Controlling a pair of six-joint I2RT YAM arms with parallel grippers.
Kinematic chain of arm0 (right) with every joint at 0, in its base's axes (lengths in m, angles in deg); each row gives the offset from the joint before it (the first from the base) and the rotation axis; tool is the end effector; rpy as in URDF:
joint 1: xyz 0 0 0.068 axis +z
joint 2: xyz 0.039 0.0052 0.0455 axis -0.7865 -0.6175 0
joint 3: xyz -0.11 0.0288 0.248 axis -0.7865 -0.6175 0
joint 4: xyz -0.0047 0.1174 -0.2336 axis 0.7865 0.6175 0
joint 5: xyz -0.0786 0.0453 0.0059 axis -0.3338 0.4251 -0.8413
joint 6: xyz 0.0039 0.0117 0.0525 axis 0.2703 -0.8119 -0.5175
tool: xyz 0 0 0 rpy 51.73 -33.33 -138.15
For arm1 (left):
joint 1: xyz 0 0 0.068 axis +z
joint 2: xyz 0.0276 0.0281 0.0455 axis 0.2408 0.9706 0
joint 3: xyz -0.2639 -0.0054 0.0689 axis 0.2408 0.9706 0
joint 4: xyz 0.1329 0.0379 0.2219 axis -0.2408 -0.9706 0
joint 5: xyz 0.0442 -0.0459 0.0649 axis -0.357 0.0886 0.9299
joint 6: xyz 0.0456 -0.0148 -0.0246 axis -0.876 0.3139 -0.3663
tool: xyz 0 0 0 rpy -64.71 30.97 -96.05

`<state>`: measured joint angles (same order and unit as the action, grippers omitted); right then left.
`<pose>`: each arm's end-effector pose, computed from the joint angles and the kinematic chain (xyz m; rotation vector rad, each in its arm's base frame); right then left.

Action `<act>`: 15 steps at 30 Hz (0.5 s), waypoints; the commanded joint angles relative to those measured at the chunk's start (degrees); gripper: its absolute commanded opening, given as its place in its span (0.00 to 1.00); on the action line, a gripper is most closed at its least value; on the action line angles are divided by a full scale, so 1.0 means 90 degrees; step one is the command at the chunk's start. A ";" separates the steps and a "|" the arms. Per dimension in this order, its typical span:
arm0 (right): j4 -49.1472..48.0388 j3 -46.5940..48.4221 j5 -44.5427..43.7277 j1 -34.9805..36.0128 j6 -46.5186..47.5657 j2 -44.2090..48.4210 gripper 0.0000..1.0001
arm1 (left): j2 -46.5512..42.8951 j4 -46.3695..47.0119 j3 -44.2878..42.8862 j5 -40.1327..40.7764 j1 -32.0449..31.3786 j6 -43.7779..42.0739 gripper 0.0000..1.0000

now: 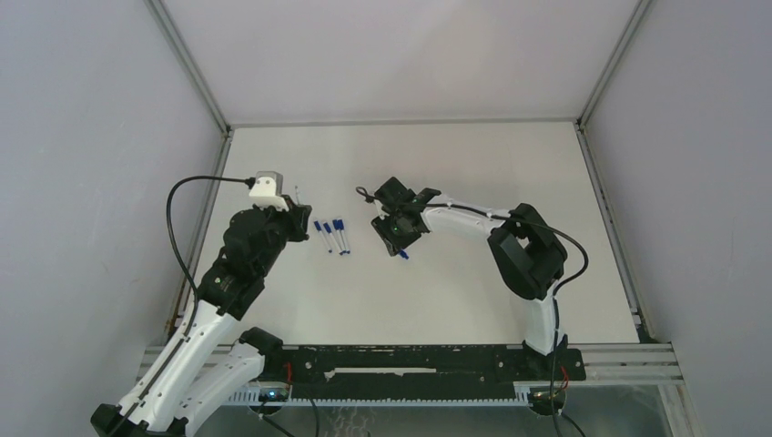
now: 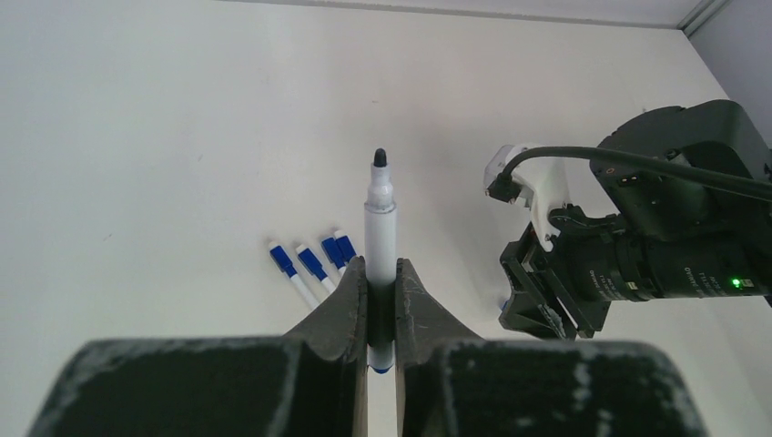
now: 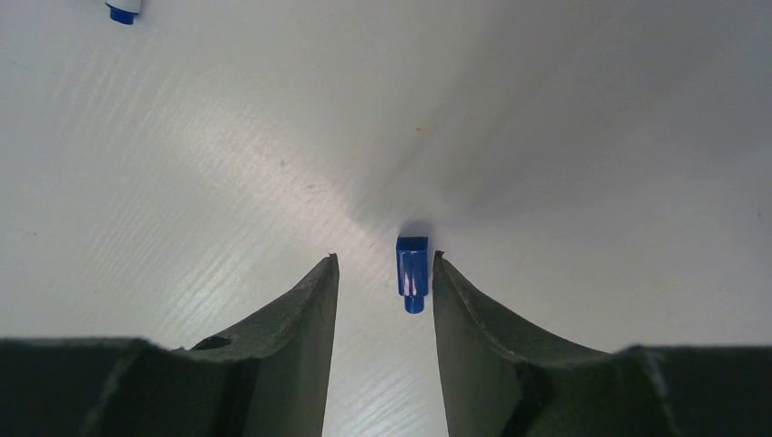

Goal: Insert the pens into the pen caps
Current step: Insert the pen cap onto the pen.

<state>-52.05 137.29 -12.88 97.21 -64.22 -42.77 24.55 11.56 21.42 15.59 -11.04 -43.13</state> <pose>0.2840 0.2910 0.1804 -1.0050 2.5836 0.3288 0.1532 -0.0644 0.3259 0.0220 1.8041 -0.3449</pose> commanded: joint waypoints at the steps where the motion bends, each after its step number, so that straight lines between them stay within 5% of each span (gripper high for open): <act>1: 0.0136 0.0350 -0.0160 -0.0041 0.0275 -0.0156 0.50 | -0.0050 0.0105 -0.0136 0.0066 0.0040 -0.0122 0.00; 15: 0.0386 0.0498 0.0143 -0.0220 0.0394 -0.0496 0.45 | 0.0002 0.0083 -0.0158 0.0077 0.0040 -0.0107 0.00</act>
<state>-49.45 139.25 -12.75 95.50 -61.77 -46.64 24.59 11.52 21.42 15.75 -11.04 -43.13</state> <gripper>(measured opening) 0.463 0.114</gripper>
